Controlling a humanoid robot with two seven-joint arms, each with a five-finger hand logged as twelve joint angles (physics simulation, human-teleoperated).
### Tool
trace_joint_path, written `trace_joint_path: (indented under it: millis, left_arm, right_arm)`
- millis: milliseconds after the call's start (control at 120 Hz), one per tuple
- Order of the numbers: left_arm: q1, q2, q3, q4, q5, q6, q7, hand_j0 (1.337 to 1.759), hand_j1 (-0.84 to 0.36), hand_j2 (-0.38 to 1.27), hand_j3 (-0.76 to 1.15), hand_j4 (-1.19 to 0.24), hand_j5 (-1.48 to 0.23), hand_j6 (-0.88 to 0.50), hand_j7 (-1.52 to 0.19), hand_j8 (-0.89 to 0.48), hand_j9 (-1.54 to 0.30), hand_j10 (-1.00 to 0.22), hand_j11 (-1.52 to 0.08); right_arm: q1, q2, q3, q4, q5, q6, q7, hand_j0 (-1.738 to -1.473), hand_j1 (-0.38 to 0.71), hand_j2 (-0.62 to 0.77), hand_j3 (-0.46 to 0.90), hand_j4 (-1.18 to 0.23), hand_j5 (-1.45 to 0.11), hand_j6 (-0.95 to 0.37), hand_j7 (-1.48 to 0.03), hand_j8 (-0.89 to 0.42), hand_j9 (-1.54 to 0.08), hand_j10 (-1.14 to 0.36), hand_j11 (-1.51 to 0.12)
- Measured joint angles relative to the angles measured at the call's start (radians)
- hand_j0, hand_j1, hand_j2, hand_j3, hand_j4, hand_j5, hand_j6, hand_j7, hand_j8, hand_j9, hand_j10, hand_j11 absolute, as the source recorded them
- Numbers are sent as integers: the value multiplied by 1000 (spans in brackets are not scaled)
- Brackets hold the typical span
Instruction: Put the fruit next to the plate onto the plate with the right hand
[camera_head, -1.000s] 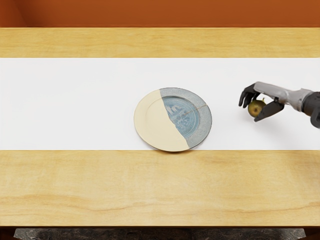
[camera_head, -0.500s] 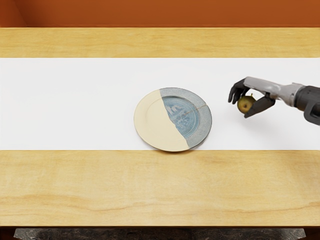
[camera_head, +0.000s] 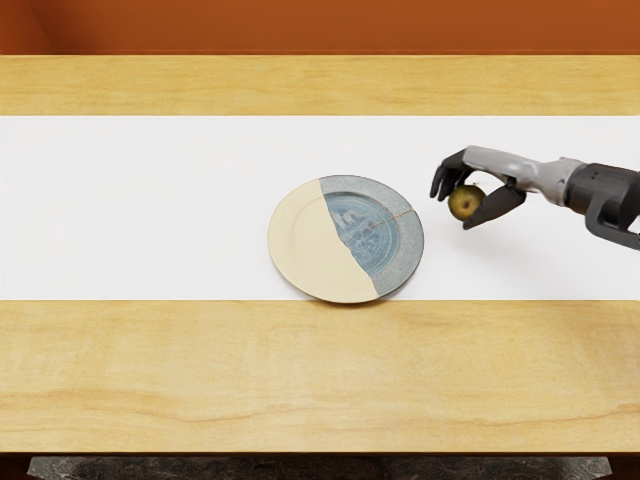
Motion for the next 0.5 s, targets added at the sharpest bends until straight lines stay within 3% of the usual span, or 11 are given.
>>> trace_joint_path:
  millis: [500]
  left_arm:
    - [0, 0, 0, 0, 0, 0, 0, 1658, 349, 0, 0, 0, 0, 0, 0, 0, 0, 0, 0]
  right_arm:
    - [19, 43, 1, 1, 7, 3, -3, -1657, 234, 135, 0, -594, -780, -597, -775, -458, -787, -379, -771]
